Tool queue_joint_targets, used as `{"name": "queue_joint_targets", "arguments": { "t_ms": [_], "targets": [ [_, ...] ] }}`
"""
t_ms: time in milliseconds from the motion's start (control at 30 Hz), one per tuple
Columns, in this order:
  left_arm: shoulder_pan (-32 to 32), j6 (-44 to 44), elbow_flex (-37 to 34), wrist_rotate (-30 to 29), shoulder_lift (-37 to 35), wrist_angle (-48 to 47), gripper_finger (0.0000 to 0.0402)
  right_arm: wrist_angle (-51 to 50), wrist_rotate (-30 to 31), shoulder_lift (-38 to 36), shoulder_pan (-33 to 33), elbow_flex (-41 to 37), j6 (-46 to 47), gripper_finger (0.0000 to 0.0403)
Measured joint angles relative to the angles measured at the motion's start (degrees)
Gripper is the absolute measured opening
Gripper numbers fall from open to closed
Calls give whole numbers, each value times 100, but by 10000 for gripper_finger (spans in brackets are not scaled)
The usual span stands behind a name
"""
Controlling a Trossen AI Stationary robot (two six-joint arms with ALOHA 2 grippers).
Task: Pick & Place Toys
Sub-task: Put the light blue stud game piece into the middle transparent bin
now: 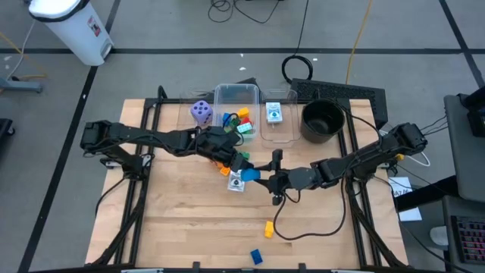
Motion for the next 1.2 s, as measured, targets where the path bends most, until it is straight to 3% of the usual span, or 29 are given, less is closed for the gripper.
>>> {"name": "queue_joint_targets", "arguments": {
  "t_ms": [433, 933, 1200],
  "targets": [
    [-2, 90, 0, -17, -2, 2, 110, 30, -9, 2, 0, 0, 1, 165],
    [47, 537, 2, -44, -2, 15, 110, 33, -8, 0, 0, 0, 325, 231],
    [174, 691, 2, 41, 0, -9, 110, -21, 762, -265, -52, 4, 226, 235]
  ]
}}
